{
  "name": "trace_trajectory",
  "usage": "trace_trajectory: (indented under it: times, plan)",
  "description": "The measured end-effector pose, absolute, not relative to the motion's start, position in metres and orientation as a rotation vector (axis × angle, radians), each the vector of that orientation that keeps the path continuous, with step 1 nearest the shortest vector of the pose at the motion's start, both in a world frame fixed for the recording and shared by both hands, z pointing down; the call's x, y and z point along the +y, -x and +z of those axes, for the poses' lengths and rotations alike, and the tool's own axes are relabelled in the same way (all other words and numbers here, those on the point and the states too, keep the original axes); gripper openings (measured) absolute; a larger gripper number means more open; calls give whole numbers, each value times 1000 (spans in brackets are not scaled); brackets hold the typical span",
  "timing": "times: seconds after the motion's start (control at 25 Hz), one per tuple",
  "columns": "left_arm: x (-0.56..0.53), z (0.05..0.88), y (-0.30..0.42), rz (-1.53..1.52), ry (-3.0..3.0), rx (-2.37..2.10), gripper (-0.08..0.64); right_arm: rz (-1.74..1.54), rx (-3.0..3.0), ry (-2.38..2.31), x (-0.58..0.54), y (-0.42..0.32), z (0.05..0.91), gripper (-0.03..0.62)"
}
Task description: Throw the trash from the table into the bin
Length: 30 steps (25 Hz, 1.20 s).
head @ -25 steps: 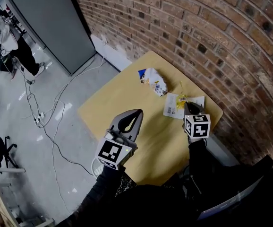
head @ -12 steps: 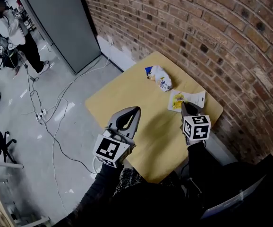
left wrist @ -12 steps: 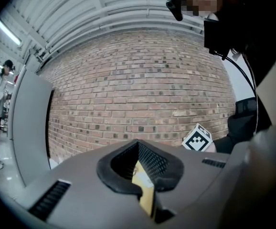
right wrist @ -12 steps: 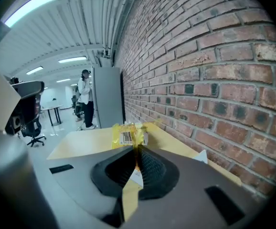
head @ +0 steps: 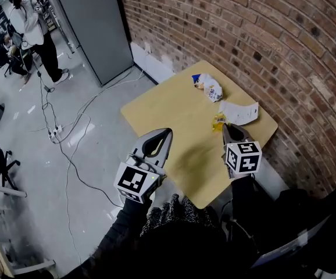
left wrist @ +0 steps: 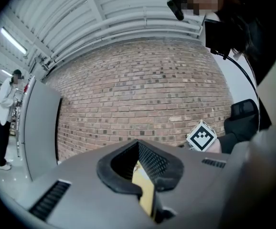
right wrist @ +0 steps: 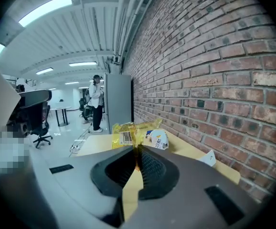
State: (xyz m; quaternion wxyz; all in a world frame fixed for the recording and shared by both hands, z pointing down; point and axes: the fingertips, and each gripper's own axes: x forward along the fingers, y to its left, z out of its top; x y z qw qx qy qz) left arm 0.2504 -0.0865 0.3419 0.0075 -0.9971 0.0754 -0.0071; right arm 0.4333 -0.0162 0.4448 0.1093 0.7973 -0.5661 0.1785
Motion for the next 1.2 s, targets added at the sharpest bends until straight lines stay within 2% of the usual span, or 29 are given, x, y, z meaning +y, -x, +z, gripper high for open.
trace_trajectory:
  times: [0.4, 1.2]
  plan:
    - [-65, 332, -171, 22, 3142, 305, 5, 481, -1715, -2348, 8, -350, 418, 15]
    - [-7, 335, -111, -27, 3086, 613, 5, 406, -2034, -2112, 26, -269, 399, 15]
